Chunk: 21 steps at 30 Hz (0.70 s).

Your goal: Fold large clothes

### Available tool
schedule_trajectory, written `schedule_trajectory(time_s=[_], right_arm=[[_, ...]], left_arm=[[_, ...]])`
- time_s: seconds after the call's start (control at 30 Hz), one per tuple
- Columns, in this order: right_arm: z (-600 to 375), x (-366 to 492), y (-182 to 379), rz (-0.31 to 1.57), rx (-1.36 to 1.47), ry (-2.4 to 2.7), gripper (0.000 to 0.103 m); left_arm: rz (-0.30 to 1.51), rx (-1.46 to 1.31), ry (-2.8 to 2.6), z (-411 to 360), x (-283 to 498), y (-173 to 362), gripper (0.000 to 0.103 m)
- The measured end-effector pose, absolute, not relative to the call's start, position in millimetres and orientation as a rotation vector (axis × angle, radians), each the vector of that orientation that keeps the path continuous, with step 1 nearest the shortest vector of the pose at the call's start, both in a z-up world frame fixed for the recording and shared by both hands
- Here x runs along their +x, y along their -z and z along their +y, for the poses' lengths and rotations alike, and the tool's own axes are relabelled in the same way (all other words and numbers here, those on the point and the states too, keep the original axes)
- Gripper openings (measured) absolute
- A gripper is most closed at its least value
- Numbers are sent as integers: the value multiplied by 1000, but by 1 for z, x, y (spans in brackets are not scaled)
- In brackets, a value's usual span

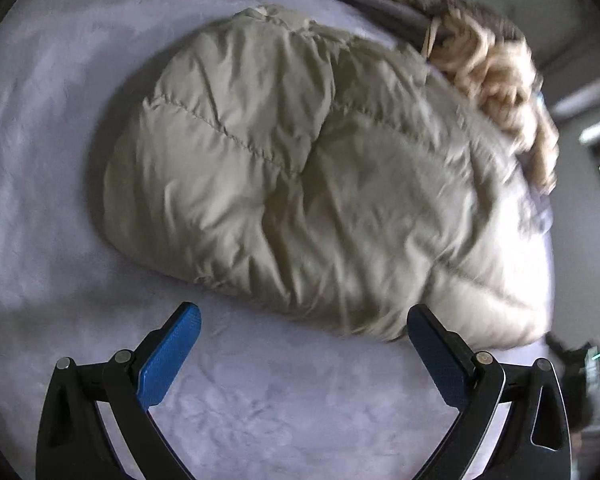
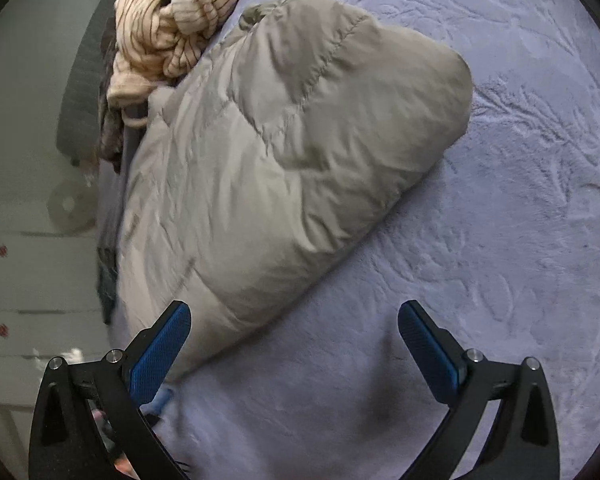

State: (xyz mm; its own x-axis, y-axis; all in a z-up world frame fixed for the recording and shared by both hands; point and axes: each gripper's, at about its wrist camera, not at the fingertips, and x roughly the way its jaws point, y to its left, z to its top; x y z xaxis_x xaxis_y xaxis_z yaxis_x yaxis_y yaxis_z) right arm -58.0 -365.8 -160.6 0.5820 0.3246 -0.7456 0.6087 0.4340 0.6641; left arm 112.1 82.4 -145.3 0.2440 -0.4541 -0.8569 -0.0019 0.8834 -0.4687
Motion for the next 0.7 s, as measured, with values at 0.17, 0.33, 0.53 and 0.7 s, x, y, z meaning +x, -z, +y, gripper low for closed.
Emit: schedule_trajectory(time_s=[0.17,0.33,0.53,0.7], right_arm=[[-376,-49,166,918,1276,175,103],[-376,-27,176,881,1354,109,103],[-363,3,188,891,1386,12,103],[-357,27,199,885,1410,-30,103]], left_arm=[[1262,-637,336,114,118,157,103],[1267,-722,332,118,136,174,103],[1245,-775,341,96,152,179,103],[1225,-802,284,85,172,187,103]])
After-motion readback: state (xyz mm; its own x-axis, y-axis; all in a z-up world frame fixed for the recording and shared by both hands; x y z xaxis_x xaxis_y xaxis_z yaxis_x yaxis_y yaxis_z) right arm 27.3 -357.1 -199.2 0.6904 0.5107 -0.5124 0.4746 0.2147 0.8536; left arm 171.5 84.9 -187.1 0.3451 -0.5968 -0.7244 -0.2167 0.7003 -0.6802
